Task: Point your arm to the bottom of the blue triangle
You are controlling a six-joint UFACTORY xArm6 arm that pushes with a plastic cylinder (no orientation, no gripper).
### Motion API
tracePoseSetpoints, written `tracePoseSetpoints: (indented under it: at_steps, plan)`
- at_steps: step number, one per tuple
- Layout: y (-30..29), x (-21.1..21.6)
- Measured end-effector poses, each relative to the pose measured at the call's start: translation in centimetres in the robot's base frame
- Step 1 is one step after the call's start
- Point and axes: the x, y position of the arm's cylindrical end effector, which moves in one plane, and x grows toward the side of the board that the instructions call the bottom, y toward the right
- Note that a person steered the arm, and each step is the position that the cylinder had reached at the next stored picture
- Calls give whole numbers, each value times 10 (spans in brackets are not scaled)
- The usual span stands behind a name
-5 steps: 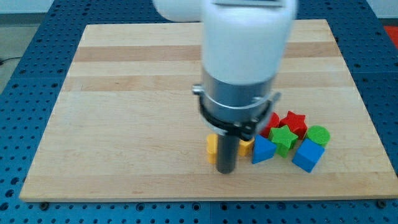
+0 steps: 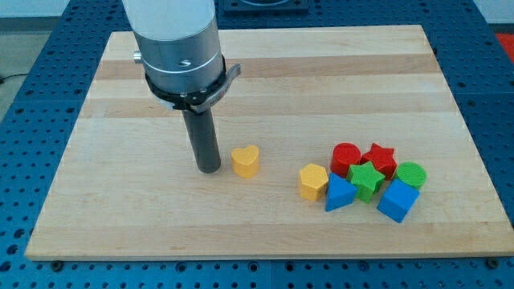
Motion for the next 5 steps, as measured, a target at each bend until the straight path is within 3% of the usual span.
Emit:
tracePoseSetpoints:
  at_steps: [3,5]
  plan:
    - [37,60]
    - [193,110]
